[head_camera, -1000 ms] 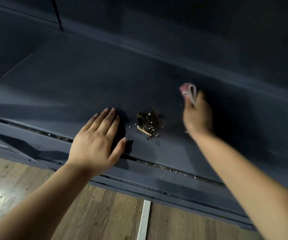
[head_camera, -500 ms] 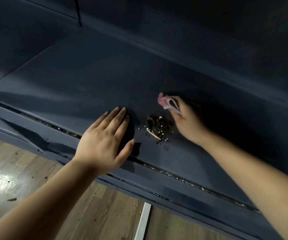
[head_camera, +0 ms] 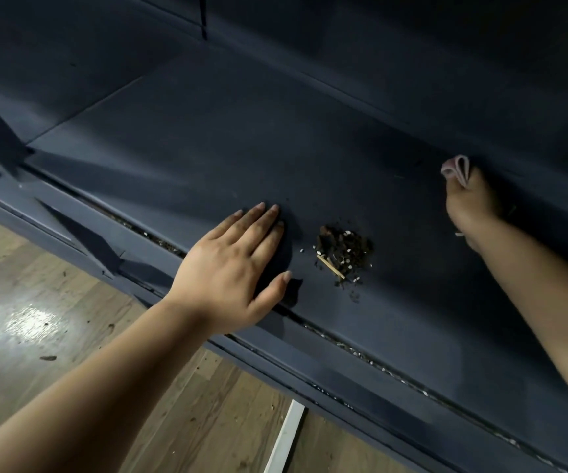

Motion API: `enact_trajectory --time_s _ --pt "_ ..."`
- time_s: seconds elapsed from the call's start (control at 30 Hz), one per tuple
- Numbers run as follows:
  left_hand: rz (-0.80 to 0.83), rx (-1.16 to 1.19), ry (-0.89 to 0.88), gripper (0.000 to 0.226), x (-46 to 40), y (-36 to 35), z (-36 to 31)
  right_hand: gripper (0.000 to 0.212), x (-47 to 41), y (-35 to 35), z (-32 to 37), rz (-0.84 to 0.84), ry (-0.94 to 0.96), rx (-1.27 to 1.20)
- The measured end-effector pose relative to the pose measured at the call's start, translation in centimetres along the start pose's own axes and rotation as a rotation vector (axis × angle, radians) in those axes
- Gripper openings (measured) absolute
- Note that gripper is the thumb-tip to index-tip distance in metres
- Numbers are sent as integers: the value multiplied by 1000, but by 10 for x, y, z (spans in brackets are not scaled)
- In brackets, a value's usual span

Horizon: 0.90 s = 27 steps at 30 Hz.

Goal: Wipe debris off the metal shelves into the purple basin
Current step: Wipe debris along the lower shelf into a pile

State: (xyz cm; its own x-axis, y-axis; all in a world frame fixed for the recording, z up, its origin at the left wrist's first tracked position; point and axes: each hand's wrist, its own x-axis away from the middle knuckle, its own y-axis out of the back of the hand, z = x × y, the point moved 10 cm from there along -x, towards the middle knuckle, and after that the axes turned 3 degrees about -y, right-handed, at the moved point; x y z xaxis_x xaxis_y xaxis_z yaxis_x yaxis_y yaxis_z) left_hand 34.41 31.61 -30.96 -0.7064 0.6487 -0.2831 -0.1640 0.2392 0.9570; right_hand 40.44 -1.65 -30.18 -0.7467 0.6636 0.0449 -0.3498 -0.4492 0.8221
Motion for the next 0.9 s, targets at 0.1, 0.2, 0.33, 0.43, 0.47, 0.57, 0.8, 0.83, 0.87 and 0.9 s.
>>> enact_trajectory --time_s 0.1,0.2,0.33,0.43,0.47,0.57,0.8,0.83,0.87,0.9 --pt "-2 5 8 68 0 0 0 36 -8 -16 23 70 54 -81" --pt "-13 -2 4 67 0 2 -1 32 7 -37 51 175 168 -128" --pt "13 -5 9 70 0 1 0 26 68 -67 93 349 440 -183" --pt "34 -7 15 74 -1 0 1 22 121 -81 101 482 590 -249" --pt "39 -10 16 75 0 0 1 18 134 -82 101 525 596 -257" --pt "57 -9 14 75 1 -2 1 22 147 -79 102 565 582 -305" --pt "42 -20 3 66 0 0 -1 38 127 -17 41 265 408 -362" --pt "45 -23 2 66 1 0 -1 40 127 -3 21 172 321 -306" --pt "48 -24 1 66 1 0 -1 38 130 8 2 92 238 -237" --pt "49 -21 -6 67 2 1 -1 35 137 16 -12 23 181 -162"
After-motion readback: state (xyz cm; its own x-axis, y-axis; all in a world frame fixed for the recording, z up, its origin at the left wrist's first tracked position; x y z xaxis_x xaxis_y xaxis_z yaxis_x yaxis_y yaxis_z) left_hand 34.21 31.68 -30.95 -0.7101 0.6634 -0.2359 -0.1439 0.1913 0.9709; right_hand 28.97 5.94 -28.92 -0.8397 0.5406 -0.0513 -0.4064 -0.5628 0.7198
